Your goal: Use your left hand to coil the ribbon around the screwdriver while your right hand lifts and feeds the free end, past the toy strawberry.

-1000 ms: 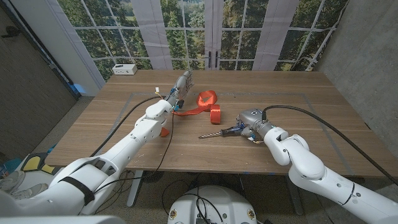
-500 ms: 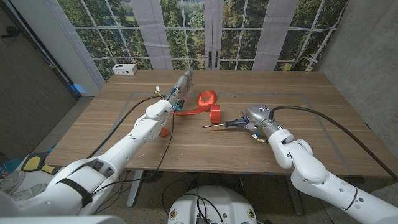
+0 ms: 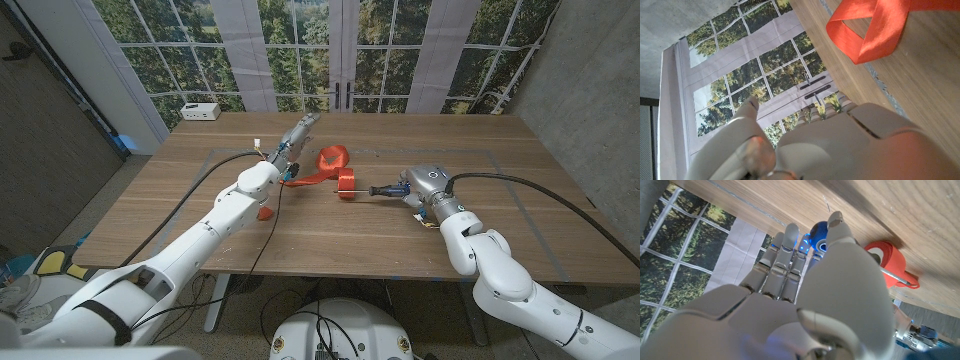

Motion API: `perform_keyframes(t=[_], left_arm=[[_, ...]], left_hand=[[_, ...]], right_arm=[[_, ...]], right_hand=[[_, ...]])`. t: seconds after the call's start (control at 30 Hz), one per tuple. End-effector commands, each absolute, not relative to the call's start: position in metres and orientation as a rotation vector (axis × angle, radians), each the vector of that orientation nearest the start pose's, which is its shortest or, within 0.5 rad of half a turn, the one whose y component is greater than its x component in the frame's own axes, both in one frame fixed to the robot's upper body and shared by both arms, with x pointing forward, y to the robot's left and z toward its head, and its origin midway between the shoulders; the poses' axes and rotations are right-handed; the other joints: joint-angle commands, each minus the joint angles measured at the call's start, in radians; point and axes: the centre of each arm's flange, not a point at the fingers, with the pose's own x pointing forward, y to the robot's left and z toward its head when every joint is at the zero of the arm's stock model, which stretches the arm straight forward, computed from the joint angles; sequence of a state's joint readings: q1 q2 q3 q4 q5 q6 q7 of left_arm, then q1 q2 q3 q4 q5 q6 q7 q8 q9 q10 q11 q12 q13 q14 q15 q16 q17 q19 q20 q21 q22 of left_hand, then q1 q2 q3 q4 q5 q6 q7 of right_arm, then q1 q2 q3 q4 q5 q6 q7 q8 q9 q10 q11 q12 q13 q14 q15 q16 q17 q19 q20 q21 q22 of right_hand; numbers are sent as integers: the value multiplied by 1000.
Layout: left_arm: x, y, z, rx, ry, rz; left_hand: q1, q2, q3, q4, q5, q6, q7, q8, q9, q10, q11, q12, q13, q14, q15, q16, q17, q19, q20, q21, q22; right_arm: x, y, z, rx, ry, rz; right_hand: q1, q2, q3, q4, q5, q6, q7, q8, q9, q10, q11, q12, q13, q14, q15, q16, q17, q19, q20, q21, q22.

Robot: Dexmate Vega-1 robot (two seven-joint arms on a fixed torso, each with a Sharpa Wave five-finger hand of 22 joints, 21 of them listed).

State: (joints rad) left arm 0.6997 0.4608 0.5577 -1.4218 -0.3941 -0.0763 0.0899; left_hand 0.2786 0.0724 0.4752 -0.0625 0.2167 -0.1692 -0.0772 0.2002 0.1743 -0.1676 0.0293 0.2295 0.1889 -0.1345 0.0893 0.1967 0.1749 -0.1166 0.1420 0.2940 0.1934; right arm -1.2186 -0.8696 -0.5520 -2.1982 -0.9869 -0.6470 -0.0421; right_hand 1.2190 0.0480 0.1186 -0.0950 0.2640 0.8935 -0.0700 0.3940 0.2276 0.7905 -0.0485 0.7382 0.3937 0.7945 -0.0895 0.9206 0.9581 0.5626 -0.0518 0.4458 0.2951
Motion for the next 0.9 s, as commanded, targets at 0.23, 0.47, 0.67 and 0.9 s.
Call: perform_keyframes(t=[0.23, 0.47, 0.67, 0.9], left_arm=[[613, 158, 13, 367, -584, -209], [601, 152, 8, 390, -581, -214], [587, 143, 0, 420, -563, -178], [570, 133, -9, 471, -532, -108]], left_hand=[[35, -9, 4, -33, -14, -38, 9, 3, 6, -11, 19, 1, 5, 7, 13, 4, 4, -17, 19, -12, 6], [45, -14, 4, -45, -19, -40, 11, 2, 7, -16, 20, -2, 6, 2, 16, 0, 5, -22, 21, -15, 7], [53, -25, 1, -57, -23, -31, 16, 4, 8, -11, 26, -1, 8, 13, 13, 3, 6, -22, 24, -15, 9], [70, -46, -5, -78, -29, -11, 30, 9, 9, 18, 33, 9, 11, 53, 14, 14, 9, -16, 33, -14, 11]], right_arm=[[481, -242, -66, -1490, -553, -348], [478, -253, -65, -1426, -558, -362], [477, -261, -61, -1396, -578, -388], [477, -270, -54, -1366, -611, -408]], right_hand=[[-34, 101, 1, 3, 10, 180, 22, -3, 15, 143, 8, 43, 128, 7, -127, -12, 9, -8, -41, 11, 4], [-32, 102, 0, 3, 11, 180, 21, -5, 19, 144, 11, 41, 126, 8, -128, -19, 13, -7, -40, 16, 4], [-33, 104, -1, 5, 12, 180, 21, -6, 23, 144, 12, 42, 128, 12, -127, -26, 17, -9, -38, 20, 4], [-33, 104, -3, 5, 12, 181, 23, -8, 26, 144, 11, 43, 131, 15, -127, -31, 21, -9, -36, 24, 4]])
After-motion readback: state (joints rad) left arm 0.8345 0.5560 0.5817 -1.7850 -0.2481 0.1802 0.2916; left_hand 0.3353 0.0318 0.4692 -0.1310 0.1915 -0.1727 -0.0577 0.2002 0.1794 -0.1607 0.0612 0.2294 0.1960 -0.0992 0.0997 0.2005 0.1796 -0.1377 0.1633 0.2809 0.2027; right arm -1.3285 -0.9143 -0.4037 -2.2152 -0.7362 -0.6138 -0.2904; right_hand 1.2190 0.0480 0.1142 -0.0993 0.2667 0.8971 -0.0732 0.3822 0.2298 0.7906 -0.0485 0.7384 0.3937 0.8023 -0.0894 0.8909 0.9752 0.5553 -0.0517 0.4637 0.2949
